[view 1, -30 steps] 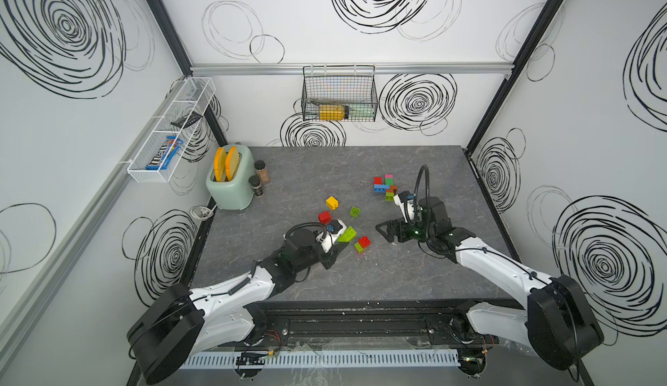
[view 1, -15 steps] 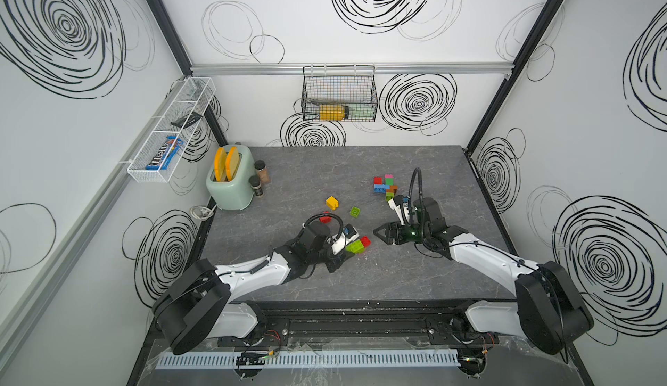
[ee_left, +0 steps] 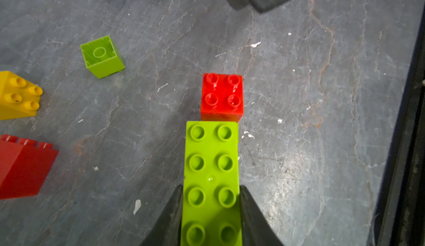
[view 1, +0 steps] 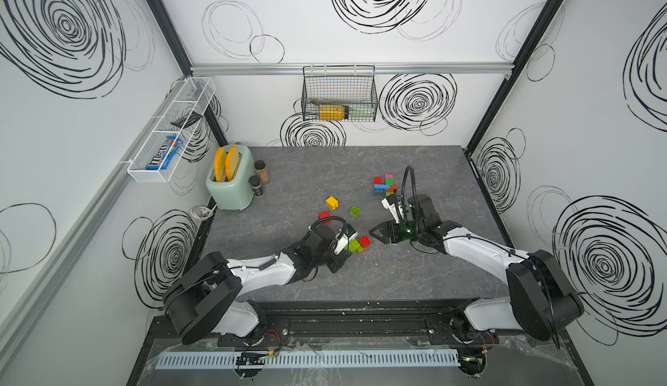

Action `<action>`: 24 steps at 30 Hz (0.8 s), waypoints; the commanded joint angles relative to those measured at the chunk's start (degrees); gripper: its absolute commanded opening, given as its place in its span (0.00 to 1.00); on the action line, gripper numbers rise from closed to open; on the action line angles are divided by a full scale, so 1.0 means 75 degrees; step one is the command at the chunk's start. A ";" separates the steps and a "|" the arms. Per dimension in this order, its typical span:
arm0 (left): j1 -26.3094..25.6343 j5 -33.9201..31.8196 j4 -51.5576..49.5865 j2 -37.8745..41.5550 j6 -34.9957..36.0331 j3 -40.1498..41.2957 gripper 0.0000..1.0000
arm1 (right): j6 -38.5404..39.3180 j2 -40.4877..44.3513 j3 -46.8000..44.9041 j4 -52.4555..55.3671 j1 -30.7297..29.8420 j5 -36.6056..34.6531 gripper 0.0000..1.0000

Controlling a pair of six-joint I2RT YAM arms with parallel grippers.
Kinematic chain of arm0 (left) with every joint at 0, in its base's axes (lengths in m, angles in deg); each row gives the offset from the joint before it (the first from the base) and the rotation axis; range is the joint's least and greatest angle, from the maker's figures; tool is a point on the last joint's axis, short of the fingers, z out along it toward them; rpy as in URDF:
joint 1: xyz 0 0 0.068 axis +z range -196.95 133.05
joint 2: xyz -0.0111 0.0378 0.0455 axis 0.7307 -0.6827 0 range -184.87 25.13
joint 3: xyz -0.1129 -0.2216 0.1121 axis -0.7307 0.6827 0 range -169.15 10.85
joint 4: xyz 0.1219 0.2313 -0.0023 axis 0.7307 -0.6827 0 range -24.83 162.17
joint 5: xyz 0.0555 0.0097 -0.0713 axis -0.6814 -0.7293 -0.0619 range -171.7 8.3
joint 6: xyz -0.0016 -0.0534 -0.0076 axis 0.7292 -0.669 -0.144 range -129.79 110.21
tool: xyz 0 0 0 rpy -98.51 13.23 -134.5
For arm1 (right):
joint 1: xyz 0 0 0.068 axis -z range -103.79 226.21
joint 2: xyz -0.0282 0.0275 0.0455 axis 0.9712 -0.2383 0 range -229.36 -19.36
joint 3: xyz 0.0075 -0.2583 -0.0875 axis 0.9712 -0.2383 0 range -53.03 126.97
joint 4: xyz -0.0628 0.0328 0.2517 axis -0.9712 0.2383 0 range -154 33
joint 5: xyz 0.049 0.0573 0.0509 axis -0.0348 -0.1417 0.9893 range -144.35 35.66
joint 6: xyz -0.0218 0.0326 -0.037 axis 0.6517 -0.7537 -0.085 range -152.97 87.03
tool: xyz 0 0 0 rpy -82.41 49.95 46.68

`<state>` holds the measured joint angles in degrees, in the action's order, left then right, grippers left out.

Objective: Assemble the number 4 with lego
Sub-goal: Assemble the lego brick with the lego brick.

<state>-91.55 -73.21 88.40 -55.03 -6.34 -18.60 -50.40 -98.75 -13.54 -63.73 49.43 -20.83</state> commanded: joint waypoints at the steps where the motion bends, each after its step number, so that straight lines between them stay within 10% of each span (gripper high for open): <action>1: -0.0046 0.0112 0.0624 0.0003 0.0195 0.0128 0.00 | 0.0173 -0.0133 0.0219 0.0154 -0.0112 0.0296 0.64; 24: -0.0006 0.0450 0.0497 -0.0483 0.0442 0.0008 0.00 | 0.0021 -0.0733 0.0515 -0.0045 -0.0535 0.1057 0.40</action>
<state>-91.57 -71.03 90.54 -57.68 -4.20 -18.40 -50.09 -103.34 -11.23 -63.42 45.87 -14.62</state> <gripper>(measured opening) 0.361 0.404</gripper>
